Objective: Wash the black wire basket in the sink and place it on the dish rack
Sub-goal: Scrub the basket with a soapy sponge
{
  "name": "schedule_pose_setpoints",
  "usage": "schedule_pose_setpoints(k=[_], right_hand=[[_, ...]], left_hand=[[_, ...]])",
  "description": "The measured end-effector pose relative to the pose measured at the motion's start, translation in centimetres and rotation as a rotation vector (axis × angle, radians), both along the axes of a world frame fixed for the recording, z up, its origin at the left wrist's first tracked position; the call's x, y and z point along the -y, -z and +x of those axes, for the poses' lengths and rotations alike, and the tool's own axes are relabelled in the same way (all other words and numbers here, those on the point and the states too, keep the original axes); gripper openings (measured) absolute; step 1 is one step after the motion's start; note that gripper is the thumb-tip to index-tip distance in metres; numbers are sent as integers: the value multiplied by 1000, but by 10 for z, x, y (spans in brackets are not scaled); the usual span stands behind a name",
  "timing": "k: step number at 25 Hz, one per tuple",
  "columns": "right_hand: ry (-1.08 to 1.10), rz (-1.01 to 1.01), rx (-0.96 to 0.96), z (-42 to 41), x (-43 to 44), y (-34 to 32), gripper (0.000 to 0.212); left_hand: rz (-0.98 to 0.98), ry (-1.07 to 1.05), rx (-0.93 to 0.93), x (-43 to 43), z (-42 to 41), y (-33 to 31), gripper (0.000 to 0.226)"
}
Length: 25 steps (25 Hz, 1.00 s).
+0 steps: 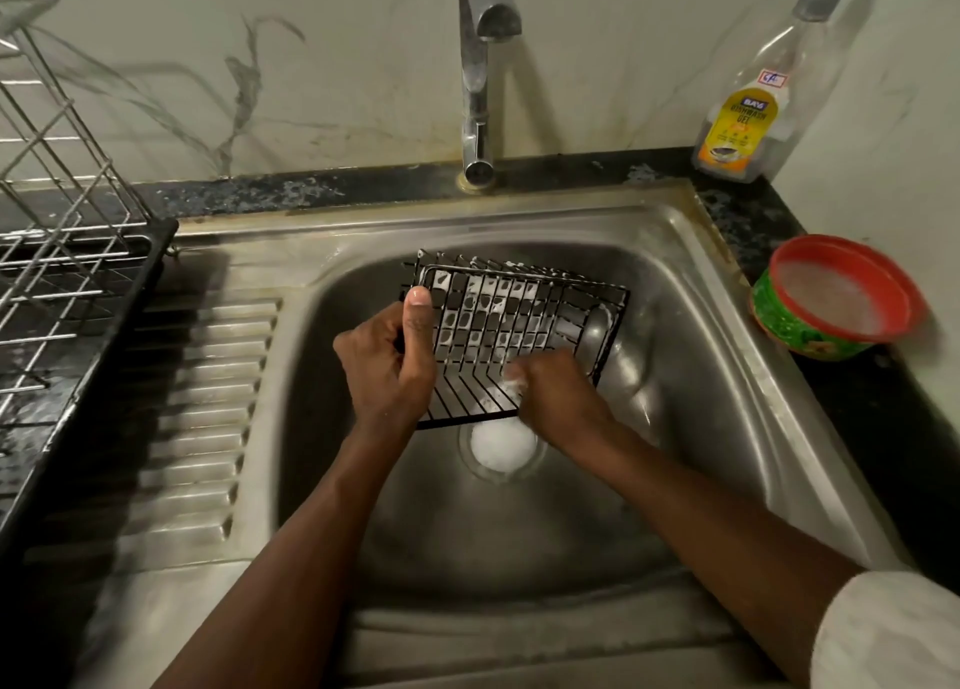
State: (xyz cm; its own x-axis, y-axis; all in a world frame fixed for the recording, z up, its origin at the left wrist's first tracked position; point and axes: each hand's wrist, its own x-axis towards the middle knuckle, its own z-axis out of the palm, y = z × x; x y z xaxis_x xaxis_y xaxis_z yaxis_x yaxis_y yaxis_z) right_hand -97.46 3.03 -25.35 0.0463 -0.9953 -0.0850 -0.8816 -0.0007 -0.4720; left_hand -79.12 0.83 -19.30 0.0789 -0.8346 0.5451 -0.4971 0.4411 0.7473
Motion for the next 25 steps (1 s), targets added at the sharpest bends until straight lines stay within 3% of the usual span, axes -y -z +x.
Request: schedule_pose_setpoints(k=[2, 3, 5, 7, 9, 12, 16, 21, 23, 25], right_hand=[[-81, -58, 111, 24, 0, -5, 28], [-133, -80, 189, 28, 0, -3, 13], [-135, -81, 275, 20, 5, 2, 28], [-72, -51, 222, -6, 12, 13, 4], [36, 3, 45, -26, 19, 22, 26], [123, 104, -65, -25, 24, 23, 24], [207, 83, 56, 7, 21, 10, 24], [35, 12, 315, 54, 10, 3, 19], [80, 53, 199, 17, 19, 10, 19], [122, 95, -36, -24, 22, 12, 13]], left_hand=[[3, -10, -9, 2, -1, 2, 55], [9, -12, -14, 4, 0, 3, 57], [24, -16, -33, 4, 2, 5, 58], [38, -19, -48, 3, 2, 3, 59], [45, -1, -74, 1, -1, 3, 59], [41, 25, -109, 0, -4, 1, 58], [28, 41, -110, 1, -7, 2, 58], [34, 35, -96, 2, -2, 8, 60], [28, 17, -74, 2, -2, 7, 60], [20, 11, -59, 1, -4, 4, 60]])
